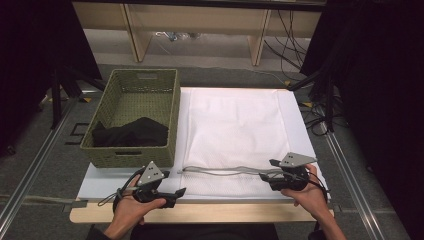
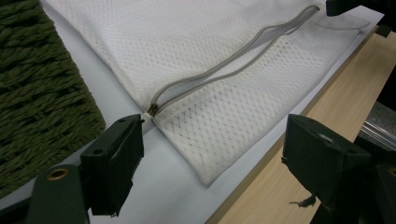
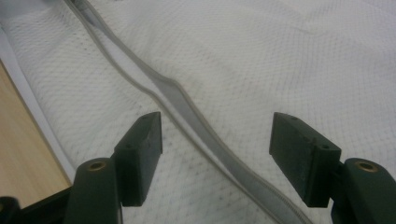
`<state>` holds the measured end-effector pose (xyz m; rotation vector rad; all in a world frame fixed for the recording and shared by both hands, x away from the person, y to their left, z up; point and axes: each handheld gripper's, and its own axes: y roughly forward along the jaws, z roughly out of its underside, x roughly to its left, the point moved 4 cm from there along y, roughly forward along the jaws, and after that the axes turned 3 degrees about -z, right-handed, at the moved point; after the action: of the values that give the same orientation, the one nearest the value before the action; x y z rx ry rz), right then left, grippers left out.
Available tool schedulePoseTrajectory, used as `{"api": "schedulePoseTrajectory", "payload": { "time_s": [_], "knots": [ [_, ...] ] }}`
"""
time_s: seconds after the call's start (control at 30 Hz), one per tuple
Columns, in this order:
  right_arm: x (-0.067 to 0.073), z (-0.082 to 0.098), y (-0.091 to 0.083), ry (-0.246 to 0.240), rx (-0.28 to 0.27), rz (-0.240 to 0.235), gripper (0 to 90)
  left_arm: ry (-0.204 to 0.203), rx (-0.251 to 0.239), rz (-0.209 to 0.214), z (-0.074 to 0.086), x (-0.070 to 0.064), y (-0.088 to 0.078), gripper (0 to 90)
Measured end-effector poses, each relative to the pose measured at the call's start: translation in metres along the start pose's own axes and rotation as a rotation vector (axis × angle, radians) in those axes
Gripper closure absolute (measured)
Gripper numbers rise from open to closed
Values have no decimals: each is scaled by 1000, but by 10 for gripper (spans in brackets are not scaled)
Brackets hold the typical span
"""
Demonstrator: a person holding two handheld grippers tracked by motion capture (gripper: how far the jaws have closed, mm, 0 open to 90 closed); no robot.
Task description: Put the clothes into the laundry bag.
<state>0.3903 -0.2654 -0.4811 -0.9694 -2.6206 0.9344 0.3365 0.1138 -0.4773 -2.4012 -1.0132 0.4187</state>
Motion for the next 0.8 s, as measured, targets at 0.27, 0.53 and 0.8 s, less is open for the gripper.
{"api": "schedulePoseTrajectory", "payload": {
  "time_s": [0.27, 0.53, 0.8],
  "knots": [
    [-4, -10, 14, -23, 16, 9, 355, -16, -1, -15, 1, 1, 0, 203],
    [2, -20, 35, -139, 87, 13, 337, -18, -20, -11, 0, 1, -2, 201],
    [7, -27, 55, -206, 143, 6, 387, -15, -3, -13, 1, 3, -4, 201]
  ]
}}
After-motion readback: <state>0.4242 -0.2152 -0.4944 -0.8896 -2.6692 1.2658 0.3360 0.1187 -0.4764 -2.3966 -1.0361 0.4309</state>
